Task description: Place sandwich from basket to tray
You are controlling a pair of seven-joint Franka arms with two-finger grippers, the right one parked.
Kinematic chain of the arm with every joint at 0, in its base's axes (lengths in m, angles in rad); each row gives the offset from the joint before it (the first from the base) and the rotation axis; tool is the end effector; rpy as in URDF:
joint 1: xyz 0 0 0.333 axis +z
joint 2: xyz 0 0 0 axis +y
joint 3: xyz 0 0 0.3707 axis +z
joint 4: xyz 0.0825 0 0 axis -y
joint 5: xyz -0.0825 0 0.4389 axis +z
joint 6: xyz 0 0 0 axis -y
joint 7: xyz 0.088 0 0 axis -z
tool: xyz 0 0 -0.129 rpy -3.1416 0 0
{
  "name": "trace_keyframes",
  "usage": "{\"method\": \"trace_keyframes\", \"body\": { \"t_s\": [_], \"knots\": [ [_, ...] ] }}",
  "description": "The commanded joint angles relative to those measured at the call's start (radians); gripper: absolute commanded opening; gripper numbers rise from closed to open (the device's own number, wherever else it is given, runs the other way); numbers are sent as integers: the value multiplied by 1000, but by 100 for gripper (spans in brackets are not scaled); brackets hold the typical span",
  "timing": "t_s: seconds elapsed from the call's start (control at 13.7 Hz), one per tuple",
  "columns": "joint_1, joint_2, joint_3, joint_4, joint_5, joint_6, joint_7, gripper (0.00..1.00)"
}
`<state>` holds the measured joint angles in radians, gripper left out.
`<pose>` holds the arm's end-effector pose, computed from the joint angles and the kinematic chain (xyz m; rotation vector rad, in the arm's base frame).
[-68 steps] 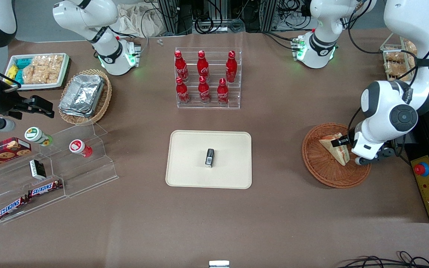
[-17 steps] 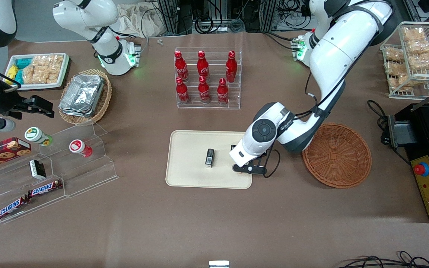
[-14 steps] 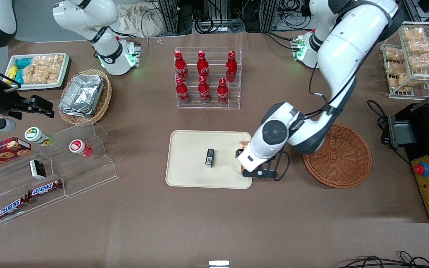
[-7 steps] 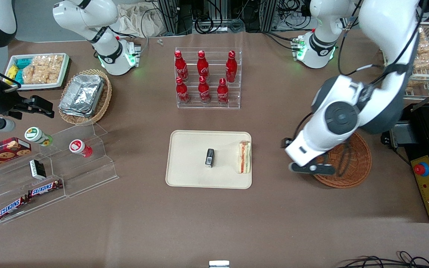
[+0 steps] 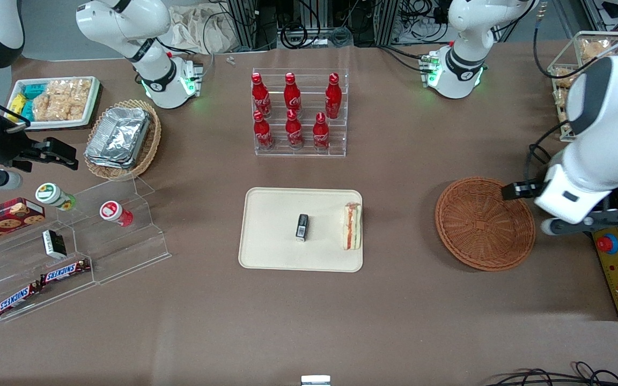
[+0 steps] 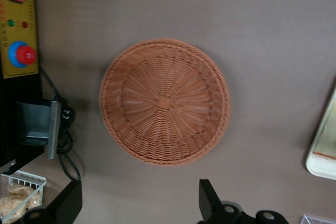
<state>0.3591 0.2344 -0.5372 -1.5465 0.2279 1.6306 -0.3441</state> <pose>0.6741 -0.0590 0.5428 -2.9980 -0.2163 0.1278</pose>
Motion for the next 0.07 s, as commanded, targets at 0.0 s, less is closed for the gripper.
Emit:
{"method": "trace_keyframes", "body": {
  "t_s": [0.0],
  "knots": [
    [30,-18,-7,-24,-25,2,10,100]
  ]
}}
